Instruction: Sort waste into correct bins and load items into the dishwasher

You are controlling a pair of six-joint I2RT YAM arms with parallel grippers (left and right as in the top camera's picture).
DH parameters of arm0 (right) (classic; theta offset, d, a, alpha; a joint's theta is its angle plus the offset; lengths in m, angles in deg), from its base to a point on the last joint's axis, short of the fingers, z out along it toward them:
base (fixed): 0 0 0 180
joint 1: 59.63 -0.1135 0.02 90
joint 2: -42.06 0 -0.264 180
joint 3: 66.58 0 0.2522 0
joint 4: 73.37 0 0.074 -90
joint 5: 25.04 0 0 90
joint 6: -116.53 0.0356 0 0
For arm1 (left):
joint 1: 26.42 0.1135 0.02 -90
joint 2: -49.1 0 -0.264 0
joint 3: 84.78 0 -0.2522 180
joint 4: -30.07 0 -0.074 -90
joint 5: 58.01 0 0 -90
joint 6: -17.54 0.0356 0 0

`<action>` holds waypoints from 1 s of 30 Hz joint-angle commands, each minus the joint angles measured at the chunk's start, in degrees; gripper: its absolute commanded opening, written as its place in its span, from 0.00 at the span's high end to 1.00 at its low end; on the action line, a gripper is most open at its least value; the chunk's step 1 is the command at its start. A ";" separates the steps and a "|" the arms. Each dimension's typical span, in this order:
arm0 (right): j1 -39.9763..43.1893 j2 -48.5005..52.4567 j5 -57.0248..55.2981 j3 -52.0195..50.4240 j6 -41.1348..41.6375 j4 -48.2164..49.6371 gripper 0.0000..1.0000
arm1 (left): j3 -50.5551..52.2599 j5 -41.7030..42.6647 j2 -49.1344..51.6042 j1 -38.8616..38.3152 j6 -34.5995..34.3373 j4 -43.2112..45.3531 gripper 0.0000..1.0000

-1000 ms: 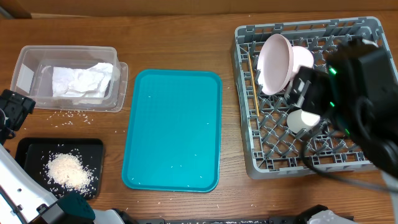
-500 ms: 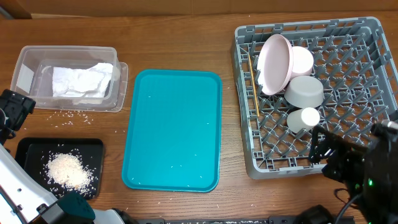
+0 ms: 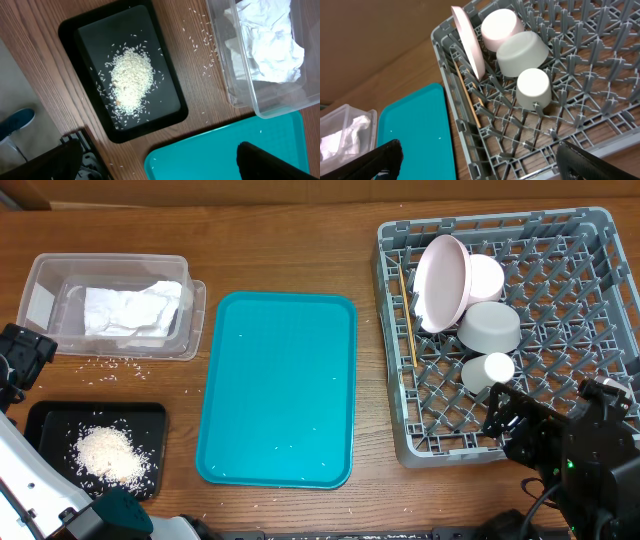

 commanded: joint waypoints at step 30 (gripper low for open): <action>6.62 -8.79 4.42 -15.65 -14.14 13.14 0.00 | -0.02 0.04 -0.70 -0.07 1.27 -0.11 0.00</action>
